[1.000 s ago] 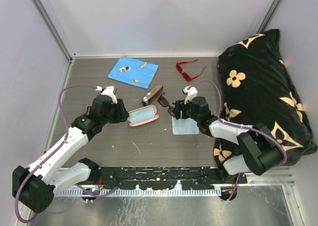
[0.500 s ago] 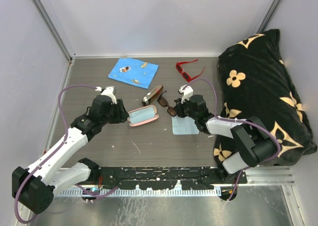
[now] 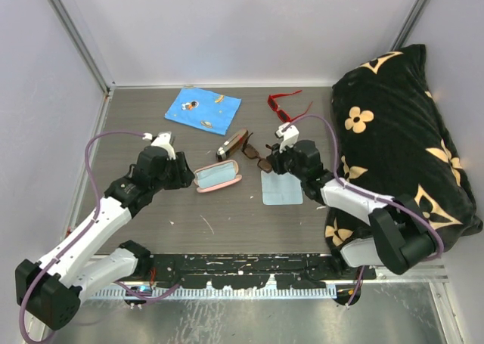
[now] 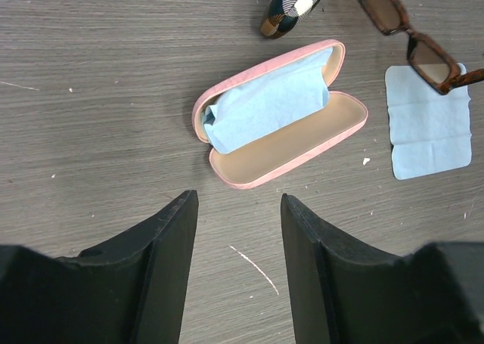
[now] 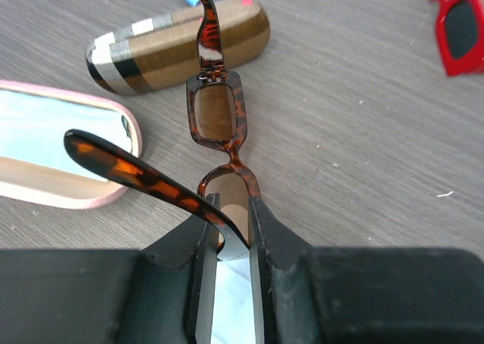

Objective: Organize the sunglasses
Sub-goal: Pick up the sunglasses from the center of the board, then place the sunglasses in the sunglasses case.

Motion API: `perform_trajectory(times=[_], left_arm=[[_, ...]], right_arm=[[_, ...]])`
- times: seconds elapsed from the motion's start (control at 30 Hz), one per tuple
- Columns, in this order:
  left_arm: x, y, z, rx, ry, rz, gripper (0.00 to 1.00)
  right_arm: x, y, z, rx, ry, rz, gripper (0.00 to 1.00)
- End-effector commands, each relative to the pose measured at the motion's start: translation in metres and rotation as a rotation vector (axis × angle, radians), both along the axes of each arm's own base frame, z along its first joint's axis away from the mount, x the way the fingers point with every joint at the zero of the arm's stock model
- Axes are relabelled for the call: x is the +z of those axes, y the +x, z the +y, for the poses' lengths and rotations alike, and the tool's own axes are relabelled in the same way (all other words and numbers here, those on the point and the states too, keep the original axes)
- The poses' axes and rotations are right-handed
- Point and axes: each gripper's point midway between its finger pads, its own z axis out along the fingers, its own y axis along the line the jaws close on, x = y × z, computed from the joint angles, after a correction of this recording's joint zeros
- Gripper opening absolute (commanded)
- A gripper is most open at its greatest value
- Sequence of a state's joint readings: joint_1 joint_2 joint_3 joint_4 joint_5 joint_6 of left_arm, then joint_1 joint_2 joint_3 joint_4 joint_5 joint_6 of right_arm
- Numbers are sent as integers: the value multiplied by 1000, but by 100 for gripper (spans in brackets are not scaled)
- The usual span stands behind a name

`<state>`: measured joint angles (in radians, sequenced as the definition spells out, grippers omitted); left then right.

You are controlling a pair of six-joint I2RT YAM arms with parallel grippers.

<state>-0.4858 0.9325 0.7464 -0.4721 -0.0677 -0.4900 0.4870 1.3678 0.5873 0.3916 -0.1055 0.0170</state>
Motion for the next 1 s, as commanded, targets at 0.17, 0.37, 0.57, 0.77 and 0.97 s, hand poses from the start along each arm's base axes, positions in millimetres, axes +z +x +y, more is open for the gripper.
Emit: perform_trajectory(times=[0.17, 0.37, 0.57, 0.77, 0.97], left_arm=[[20, 1, 8, 42, -14, -54, 49], [30, 0, 14, 62, -8, -73, 49], [36, -3, 22, 89, 11, -86, 50], [38, -8, 33, 122, 26, -105, 50], [40, -12, 41, 142, 45, -113, 50]], right_arm=[[87, 3, -13, -100, 1, -137, 1], [100, -15, -18, -179, -150, -157, 1], [104, -32, -17, -230, -327, -171, 1], [101, -48, -17, -290, -531, -208, 1], [91, -67, -12, -324, -723, -256, 1]])
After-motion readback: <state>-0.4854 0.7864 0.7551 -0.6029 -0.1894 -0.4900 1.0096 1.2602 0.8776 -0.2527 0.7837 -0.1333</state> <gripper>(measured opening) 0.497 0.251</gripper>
